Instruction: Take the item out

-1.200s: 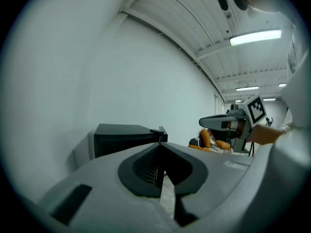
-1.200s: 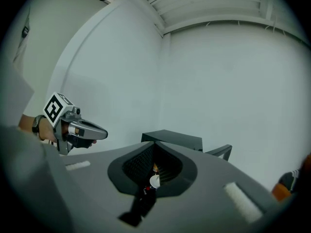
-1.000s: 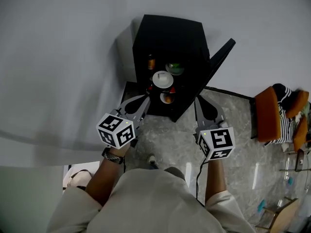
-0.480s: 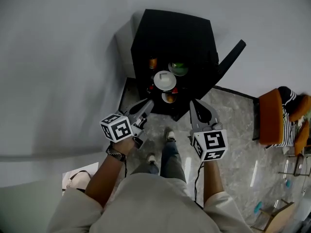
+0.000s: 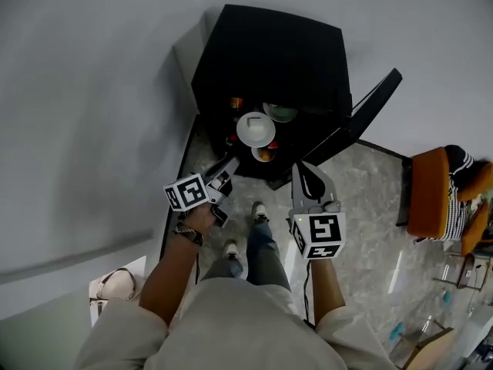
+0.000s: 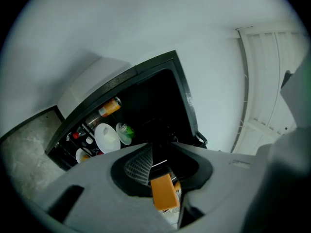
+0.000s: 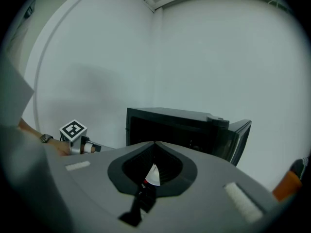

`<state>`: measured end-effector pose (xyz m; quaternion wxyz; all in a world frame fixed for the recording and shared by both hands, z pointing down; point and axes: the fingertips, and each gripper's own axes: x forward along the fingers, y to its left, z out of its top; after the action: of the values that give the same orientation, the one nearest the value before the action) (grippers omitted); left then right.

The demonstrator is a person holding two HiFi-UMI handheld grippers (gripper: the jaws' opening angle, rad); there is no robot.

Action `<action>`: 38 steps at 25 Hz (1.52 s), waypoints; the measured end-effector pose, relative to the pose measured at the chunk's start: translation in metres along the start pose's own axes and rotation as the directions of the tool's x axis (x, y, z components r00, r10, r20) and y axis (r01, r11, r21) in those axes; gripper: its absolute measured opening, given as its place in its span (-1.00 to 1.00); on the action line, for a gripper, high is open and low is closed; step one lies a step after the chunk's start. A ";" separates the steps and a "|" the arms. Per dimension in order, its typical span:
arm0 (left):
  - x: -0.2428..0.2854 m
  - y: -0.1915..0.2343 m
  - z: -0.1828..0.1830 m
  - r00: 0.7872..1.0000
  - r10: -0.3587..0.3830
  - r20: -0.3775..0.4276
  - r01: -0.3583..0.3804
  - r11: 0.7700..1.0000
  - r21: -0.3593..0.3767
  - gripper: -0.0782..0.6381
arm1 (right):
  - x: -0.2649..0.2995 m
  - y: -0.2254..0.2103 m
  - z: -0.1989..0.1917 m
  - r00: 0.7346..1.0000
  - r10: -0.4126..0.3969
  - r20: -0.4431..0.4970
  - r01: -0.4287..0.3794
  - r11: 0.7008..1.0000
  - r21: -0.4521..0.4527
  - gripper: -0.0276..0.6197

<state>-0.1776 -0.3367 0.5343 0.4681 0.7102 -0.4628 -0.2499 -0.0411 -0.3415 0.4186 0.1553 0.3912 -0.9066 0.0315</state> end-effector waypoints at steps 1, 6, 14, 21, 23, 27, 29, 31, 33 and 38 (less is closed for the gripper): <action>0.007 0.009 0.000 1.000 0.011 0.002 -0.011 1.000 -0.016 -0.52 | 0.005 -0.002 -0.003 1.000 0.005 -0.007 -0.005 1.000 0.004 -0.90; 0.033 0.060 -0.004 0.997 0.074 0.000 -0.074 0.993 -0.090 -0.48 | 0.029 -0.005 -0.018 0.999 0.038 -0.032 -0.038 0.999 0.022 -0.90; 0.074 0.145 -0.034 0.987 0.152 -0.051 -0.159 0.965 -0.207 -0.42 | 0.048 -0.018 -0.044 0.994 0.063 -0.085 -0.062 0.998 0.015 -0.90; 0.105 0.203 -0.054 0.978 0.204 -0.033 -0.203 0.917 -0.342 -0.34 | 0.054 -0.018 -0.058 0.987 0.095 -0.128 -0.095 0.995 0.006 -0.90; 0.113 0.211 -0.058 0.978 0.207 -0.022 -0.200 0.909 -0.366 -0.33 | 0.055 -0.018 -0.063 0.985 0.104 -0.141 -0.103 0.995 0.010 -0.90; 0.131 0.220 -0.064 0.981 0.195 0.015 -0.170 0.891 -0.421 -0.30 | 0.056 -0.022 -0.070 0.982 0.108 -0.158 -0.108 0.994 0.006 -0.90; 0.138 0.225 -0.065 0.980 0.194 0.036 -0.158 0.881 -0.447 -0.27 | 0.055 -0.024 -0.073 0.981 0.105 -0.165 -0.106 0.994 0.003 -0.90; 0.143 0.229 -0.064 0.979 0.195 0.057 -0.147 0.875 -0.461 -0.27 | 0.055 -0.025 -0.076 0.979 0.105 -0.172 -0.105 0.994 0.008 -0.90; 0.148 0.233 -0.064 0.979 0.191 0.066 -0.139 0.872 -0.469 -0.25 | 0.054 -0.028 -0.080 0.978 0.104 -0.179 -0.103 0.995 0.014 -0.90; 0.156 0.240 -0.059 0.980 0.178 0.091 -0.112 0.865 -0.488 -0.25 | 0.053 -0.035 -0.090 0.977 0.089 -0.194 -0.088 0.996 0.016 -0.90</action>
<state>-0.1623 -0.4824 0.7874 0.6153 0.5166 -0.4684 -0.3676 -0.0265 -0.3869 0.5182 0.2400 0.3462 -0.9034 0.0798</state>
